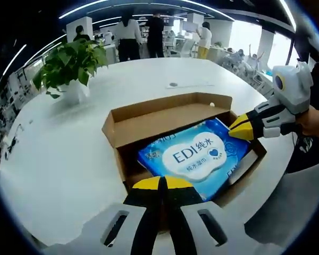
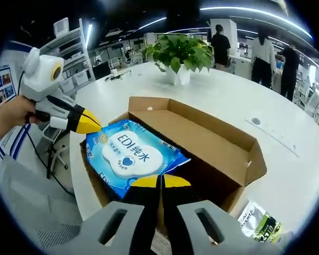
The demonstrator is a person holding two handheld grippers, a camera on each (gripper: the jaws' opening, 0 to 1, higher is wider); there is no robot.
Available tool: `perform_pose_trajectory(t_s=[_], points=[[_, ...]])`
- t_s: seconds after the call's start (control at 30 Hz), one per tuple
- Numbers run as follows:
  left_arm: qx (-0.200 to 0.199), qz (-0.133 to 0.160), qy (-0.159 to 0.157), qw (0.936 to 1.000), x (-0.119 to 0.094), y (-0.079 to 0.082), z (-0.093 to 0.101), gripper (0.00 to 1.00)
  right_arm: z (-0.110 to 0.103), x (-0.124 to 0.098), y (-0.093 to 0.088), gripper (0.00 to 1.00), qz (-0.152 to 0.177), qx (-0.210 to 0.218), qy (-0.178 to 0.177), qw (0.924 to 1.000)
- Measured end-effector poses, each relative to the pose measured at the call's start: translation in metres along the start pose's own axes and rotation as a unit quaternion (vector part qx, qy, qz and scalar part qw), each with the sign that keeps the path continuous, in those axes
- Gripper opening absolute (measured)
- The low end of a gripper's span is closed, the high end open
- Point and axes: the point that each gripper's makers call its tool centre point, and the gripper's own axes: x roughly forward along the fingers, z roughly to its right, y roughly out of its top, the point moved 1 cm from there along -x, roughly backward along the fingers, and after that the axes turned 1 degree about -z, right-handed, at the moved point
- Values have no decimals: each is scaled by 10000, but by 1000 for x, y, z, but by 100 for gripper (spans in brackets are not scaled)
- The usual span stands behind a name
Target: Operate the shoe box by opening the lid, removing the specified soft item, and placing it in the target area until the item is outside and the box remains undamaged.
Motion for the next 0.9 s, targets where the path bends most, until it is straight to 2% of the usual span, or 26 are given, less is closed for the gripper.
perform_pose_trajectory(t_s=[0.53,0.9], points=[[110,184,-56,9998,-15,19,18,0,4,-31,10,0,130,97,-66,9998],[201,314,-209,9991,-17,35,42,0,16,-61,13,0,290,146,-270,9991]])
